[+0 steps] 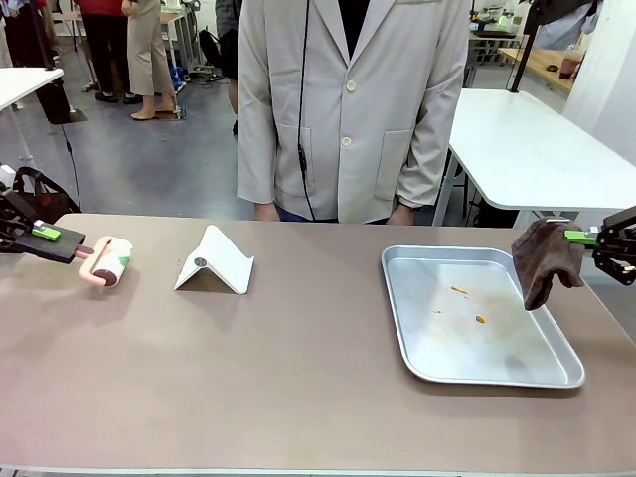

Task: Clean the surface of the table.
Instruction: If a person points to the right, clean the right side of the table with your right hand, and if they point to the left, clean the left side with your left hand.

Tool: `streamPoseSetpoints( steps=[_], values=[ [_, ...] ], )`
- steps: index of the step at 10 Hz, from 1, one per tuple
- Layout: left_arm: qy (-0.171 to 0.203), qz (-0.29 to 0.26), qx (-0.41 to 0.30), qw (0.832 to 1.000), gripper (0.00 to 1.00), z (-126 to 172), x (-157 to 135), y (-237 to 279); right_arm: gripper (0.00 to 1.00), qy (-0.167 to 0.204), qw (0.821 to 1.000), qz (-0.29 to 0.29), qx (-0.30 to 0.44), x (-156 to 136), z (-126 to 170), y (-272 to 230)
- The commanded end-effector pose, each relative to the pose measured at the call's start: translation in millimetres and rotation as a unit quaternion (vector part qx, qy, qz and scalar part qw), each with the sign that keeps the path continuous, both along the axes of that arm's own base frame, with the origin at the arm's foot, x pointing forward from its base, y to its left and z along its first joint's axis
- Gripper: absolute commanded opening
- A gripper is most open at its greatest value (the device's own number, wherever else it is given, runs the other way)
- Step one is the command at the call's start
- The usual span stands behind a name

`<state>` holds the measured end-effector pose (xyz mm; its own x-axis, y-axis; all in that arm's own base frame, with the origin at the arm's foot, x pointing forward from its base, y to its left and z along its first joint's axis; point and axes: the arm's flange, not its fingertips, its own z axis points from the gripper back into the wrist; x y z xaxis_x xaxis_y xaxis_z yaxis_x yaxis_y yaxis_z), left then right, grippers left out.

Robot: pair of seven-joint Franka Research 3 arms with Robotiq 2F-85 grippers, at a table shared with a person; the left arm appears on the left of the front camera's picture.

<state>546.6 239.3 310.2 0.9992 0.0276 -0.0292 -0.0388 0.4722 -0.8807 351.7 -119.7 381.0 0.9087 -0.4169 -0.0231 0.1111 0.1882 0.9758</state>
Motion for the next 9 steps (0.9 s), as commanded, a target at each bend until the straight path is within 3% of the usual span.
streamPoseSetpoints(
  steps=[1,4,6,9],
  values=[
    [-0.025,0.025,-0.048,0.998,0.22,25,-11,5,0.0,-0.001,1.0,0.003,0.003,-2,4,0],
    [-0.072,0.033,-0.1,0.992,0.22,69,-49,46,0.0,-0.001,1.0,0.003,0.003,-2,4,0],
    [-0.08,0.027,-0.136,0.987,0.22,89,-88,82,0.0,-0.001,1.0,0.003,0.003,-2,4,0],
    [-0.086,0.038,-0.179,0.979,0.22,86,-138,122,0.0,-0.001,1.0,0.003,0.003,-2,4,0]
  ],
)
